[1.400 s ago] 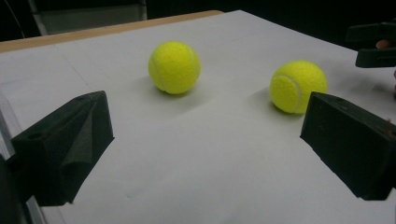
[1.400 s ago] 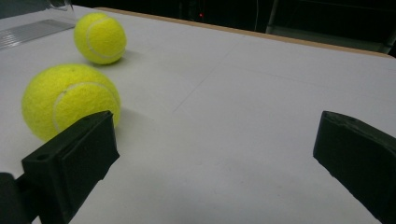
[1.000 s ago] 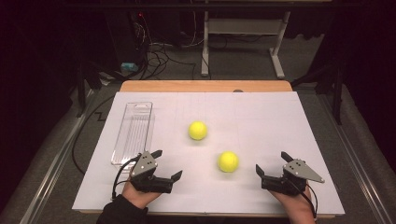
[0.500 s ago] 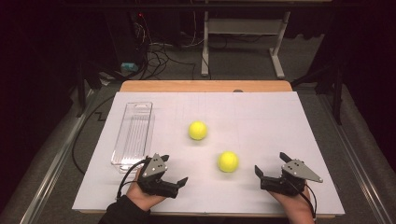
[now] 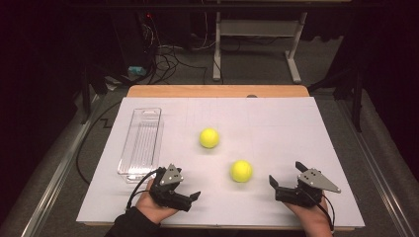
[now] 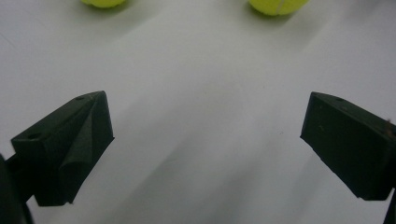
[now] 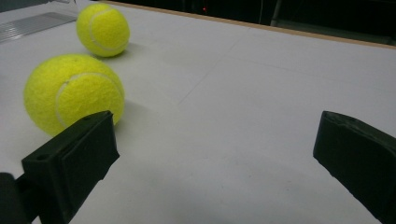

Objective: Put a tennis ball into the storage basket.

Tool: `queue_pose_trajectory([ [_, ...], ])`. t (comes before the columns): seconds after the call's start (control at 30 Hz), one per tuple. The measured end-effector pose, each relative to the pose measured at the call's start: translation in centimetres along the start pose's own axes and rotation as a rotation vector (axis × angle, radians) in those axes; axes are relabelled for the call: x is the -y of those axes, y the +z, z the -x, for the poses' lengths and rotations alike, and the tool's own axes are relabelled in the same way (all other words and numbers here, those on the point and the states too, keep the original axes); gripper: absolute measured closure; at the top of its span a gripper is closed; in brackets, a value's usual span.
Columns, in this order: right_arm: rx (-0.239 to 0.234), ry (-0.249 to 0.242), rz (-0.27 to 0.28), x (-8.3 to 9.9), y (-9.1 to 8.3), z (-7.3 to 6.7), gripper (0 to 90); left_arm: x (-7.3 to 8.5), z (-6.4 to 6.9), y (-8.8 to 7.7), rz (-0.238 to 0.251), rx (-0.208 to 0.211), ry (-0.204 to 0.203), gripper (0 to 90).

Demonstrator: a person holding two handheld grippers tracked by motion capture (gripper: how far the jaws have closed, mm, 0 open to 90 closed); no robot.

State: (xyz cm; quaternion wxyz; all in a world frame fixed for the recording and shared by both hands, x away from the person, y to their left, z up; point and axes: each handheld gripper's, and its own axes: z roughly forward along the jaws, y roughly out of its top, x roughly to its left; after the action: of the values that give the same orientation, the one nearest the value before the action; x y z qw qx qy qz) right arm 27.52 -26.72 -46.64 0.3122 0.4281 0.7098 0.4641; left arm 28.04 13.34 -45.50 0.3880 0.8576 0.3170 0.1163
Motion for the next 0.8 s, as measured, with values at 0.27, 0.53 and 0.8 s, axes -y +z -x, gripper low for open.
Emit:
queue_pose_trajectory([
  [0.27,0.000,-0.001,0.001,0.0,0.0,0.0,0.0,-0.1,0.1,0.8,-0.101,0.018,-0.008,3.2],
  [0.53,-0.004,0.008,0.003,-0.1,-0.3,0.2,0.0,-1.6,0.4,1.2,-0.231,-0.007,-0.027,3.3],
  [0.8,-0.018,0.033,0.016,-0.2,-0.7,0.7,0.0,-3.7,-0.4,1.2,-0.365,0.016,-0.061,3.7],
])
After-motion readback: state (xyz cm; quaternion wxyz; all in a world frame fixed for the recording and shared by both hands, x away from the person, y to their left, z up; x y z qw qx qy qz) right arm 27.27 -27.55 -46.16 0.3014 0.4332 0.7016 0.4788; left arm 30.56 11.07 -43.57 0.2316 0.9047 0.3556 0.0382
